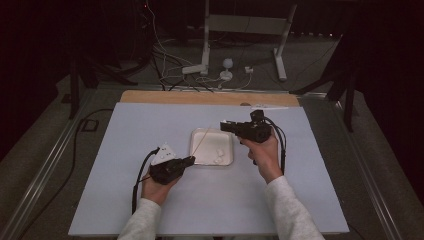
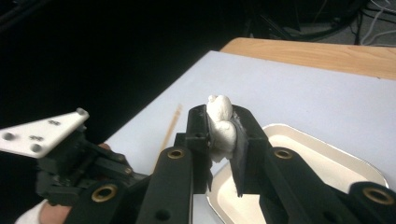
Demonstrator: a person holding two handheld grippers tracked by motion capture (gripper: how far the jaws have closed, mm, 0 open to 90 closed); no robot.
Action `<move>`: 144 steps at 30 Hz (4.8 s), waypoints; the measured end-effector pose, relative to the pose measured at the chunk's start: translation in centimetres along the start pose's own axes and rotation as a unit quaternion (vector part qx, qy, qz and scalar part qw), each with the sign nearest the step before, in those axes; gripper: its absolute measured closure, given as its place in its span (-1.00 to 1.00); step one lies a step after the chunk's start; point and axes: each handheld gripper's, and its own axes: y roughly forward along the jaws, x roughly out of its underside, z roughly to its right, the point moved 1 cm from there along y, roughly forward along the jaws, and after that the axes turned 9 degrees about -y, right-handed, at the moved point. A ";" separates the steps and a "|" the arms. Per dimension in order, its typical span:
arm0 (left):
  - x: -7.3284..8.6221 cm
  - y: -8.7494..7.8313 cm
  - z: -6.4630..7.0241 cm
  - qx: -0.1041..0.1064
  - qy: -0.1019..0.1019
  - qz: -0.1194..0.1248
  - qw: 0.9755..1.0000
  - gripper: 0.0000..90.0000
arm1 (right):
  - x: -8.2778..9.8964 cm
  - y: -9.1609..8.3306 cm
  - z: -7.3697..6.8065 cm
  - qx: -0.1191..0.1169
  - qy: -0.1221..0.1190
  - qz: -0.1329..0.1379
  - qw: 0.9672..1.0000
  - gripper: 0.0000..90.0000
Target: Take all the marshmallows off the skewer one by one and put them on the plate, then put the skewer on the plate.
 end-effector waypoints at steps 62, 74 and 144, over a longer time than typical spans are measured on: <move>-0.4 0.5 -0.3 -0.004 -0.049 0.008 0.999 0.99 | 5.4 3.7 2.3 0.047 0.014 -0.087 0.995 -0.50; -0.5 0.6 -0.3 -0.016 -0.063 0.010 0.998 0.99 | 5.8 1.4 0.5 0.046 -0.010 -0.054 0.997 -0.67; -1.0 9.5 -1.9 -0.085 -0.199 -0.050 0.975 -0.01 | 8.9 -10.4 -0.5 0.100 -0.050 0.023 0.993 -0.87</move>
